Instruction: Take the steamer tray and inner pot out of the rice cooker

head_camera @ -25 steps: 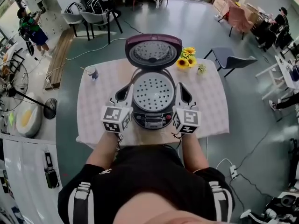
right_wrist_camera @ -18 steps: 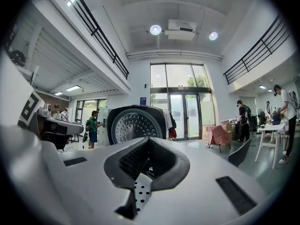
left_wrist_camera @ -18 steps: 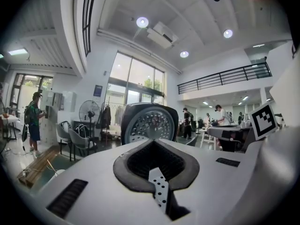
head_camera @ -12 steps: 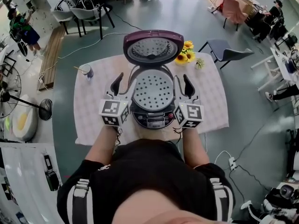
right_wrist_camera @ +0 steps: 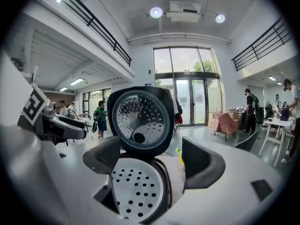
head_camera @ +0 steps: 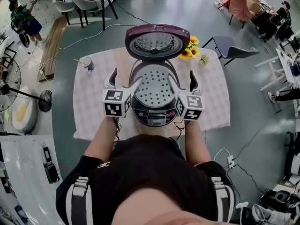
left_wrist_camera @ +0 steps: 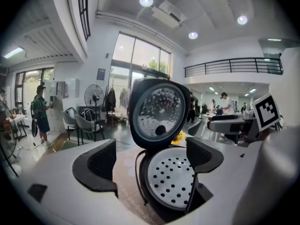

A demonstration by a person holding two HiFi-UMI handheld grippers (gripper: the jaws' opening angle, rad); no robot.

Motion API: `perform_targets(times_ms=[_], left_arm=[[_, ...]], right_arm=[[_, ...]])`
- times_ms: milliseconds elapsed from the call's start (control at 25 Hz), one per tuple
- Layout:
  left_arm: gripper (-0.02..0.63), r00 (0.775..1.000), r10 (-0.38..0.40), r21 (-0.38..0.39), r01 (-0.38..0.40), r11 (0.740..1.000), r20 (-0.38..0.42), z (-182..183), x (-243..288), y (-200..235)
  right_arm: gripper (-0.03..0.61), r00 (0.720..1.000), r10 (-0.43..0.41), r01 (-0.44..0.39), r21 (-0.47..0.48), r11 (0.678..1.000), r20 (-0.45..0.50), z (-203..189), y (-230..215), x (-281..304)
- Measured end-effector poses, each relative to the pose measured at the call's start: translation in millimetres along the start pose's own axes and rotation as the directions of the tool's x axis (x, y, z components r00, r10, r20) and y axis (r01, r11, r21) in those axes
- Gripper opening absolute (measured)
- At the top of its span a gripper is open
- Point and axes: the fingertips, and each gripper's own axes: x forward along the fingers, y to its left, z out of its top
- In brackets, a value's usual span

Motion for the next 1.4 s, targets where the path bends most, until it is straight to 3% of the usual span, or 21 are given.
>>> perform_targets(times_ms=[240,600,880,1080,1400], left_arm=[[0.442,0.987,0.033,0.004,-0.033,0.999,-0.158,-28,17,4],[0.442,0.929,-0.005,-0.087,-0.029,0.996,-0.37,-79,44,9],[0.442,0.879,0.009,-0.095,-0.062,0.994,-0.478,-109,66,22],[0.442,0.843,-0.018,-0.109,-0.048,0.993,-0.537,-123,82,23],[0.439,0.801,-0.015,-0.107,-0.061,0.992,-0.598,-142,97,20]], right_arm=[[0.387,0.978,0.006,-0.017,-0.051,0.999,-0.207,-36,-2,17],[0.385,0.871,-0.05,0.001,-0.1,0.995,-0.488,-98,-13,42],[0.385,0.815,-0.057,0.002,-0.095,0.995,-0.577,-123,-16,64],[0.38,0.757,-0.061,-0.003,-0.097,0.995,-0.65,-142,-24,77],[0.376,0.709,-0.089,0.018,-0.108,0.994,-0.7,-159,-34,82]])
